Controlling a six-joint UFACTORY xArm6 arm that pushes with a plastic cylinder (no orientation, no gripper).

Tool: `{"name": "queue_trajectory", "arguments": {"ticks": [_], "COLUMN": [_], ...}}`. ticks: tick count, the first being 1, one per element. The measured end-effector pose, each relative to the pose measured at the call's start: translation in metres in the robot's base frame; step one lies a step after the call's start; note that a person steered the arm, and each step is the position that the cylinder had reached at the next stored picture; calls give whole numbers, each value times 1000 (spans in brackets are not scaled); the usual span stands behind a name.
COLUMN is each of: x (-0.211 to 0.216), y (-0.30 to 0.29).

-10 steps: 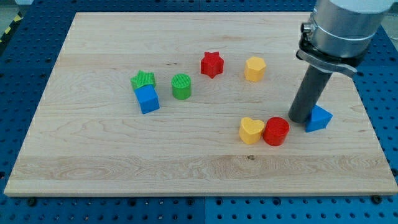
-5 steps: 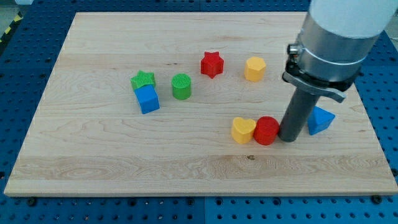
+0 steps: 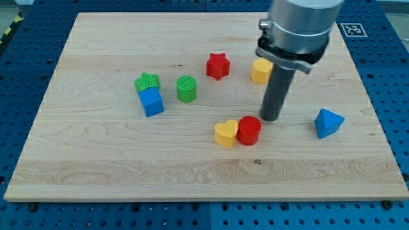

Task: Push yellow heart and red circle to the bottom center of the board

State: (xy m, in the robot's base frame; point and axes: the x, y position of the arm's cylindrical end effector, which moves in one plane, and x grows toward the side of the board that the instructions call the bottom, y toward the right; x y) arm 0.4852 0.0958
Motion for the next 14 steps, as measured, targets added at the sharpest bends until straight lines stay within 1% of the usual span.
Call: {"name": "queue_trajectory", "arguments": {"ticks": [1, 2, 3, 5, 6, 7, 8, 9, 10, 11, 13, 14], "x": [0, 0, 3, 46, 54, 48, 23, 0, -15, -14, 5, 5], "y": [-48, -65, -65, -65, -68, -93, -108, -90, -57, -48, -33, -33]}}
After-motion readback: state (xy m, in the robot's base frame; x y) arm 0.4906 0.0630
